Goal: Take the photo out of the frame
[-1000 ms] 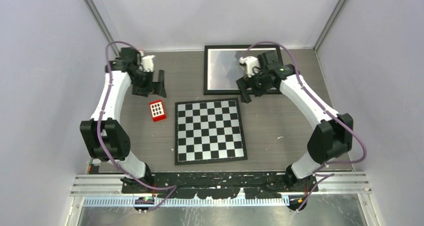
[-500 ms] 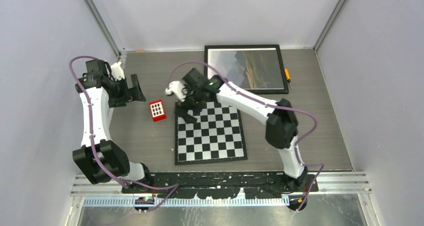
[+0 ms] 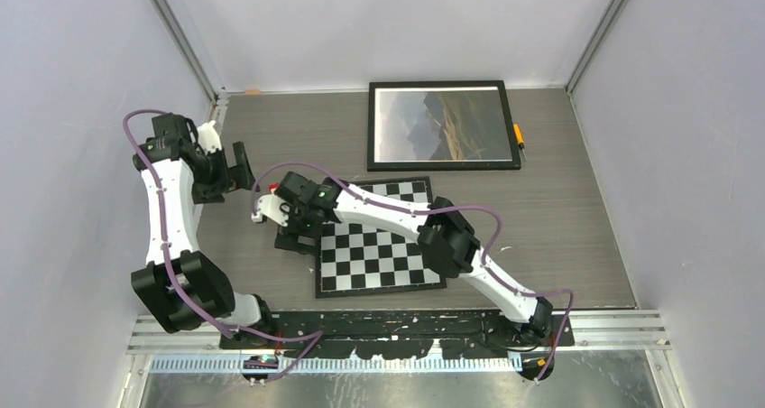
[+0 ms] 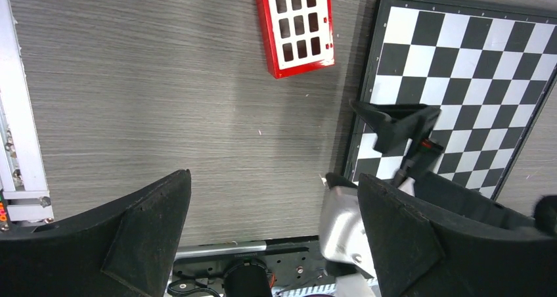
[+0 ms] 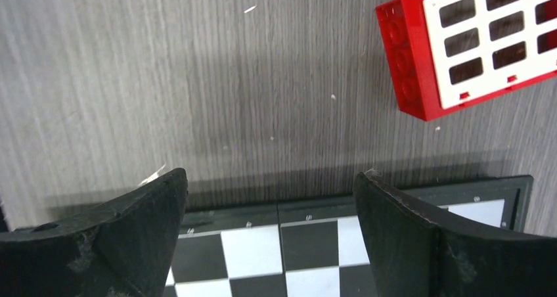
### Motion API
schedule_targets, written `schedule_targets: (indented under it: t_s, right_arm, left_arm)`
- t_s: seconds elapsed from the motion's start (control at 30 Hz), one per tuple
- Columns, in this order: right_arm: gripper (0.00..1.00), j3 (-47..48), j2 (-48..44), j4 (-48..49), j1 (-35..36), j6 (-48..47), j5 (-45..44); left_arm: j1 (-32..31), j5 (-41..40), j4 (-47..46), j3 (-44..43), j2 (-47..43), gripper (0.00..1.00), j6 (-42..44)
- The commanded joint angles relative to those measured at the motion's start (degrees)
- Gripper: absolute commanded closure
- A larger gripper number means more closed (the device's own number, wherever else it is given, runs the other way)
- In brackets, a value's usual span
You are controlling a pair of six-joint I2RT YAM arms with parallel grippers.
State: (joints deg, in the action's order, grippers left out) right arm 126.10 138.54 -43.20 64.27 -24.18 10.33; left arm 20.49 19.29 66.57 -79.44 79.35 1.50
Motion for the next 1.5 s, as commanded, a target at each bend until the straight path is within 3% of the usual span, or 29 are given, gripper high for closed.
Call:
schedule_targets:
  t_s: [0.0, 0.4, 1.23, 1.47]
  right_arm:
    - [0.0, 5.49, 2.71, 2.01, 0.39, -1.27, -3.31]
    - [0.01, -0.38, 2.47, -3.34, -2.89, -2.57, -3.38]
    - [0.0, -50.62, -27.63, -5.05, -10.77, -19.89, -2.31]
    - [0.0, -59.46, -33.79, -6.06, -15.93, -25.18, -3.17]
  left_arm:
    - [0.72, 1.16, 0.61, 0.11, -2.23, 0.0, -0.05]
    - [0.78, 1.67, 0.6, -0.36, -1.79, 0.0, 0.49]
    - [0.69, 5.56, 0.89, -1.57, 0.2, 0.0, 1.48]
    - [0.04, 5.38, 1.2, -1.18, -0.48, 0.0, 1.8]
